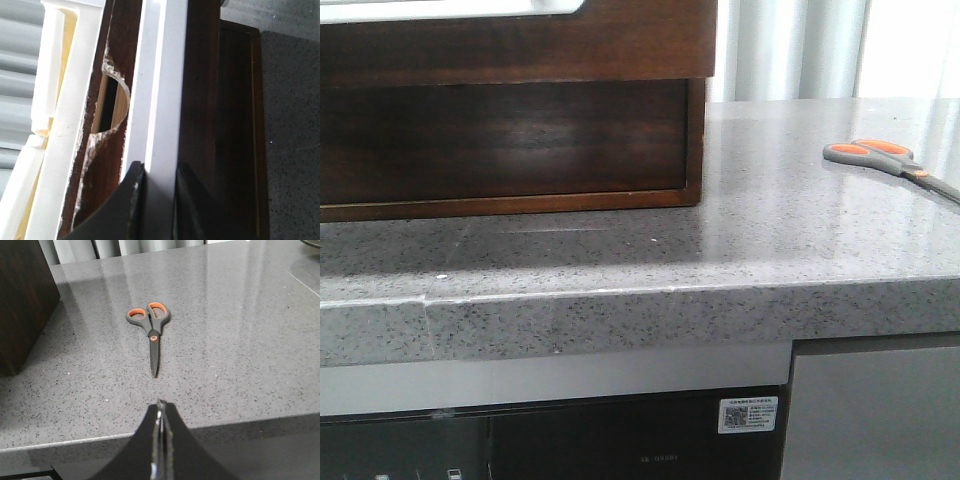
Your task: Put scissors in drawer with both arms
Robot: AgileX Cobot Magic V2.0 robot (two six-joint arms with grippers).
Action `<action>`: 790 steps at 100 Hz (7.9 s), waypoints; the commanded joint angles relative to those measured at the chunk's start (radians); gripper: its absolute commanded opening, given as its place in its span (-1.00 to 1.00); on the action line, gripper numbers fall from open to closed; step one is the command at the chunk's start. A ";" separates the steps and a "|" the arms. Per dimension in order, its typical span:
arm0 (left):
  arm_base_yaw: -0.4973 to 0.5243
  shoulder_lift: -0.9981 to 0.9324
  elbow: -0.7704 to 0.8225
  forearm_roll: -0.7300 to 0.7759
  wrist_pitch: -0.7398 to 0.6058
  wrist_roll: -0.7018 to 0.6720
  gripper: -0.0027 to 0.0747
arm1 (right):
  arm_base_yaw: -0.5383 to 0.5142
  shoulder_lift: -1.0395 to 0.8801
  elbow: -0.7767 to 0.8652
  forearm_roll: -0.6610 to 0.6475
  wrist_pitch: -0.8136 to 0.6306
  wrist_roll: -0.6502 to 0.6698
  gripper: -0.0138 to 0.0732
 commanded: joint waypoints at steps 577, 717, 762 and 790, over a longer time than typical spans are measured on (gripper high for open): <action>-0.033 -0.444 0.009 -0.656 -0.007 -0.181 -0.07 | 0.689 1.456 -1.474 0.405 0.300 -0.967 0.03; -0.033 -0.676 0.044 -0.911 0.421 -0.418 -0.98 | 0.689 0.303 -0.426 0.410 -0.222 -0.885 -0.81; -0.033 -0.676 0.211 -1.070 0.333 -0.418 -0.98 | 0.689 -0.142 0.060 0.413 -0.269 -0.885 -0.81; -0.033 -0.676 0.272 -1.192 0.330 -0.418 -0.98 | 0.689 -0.169 0.177 0.413 -0.257 -0.885 -0.81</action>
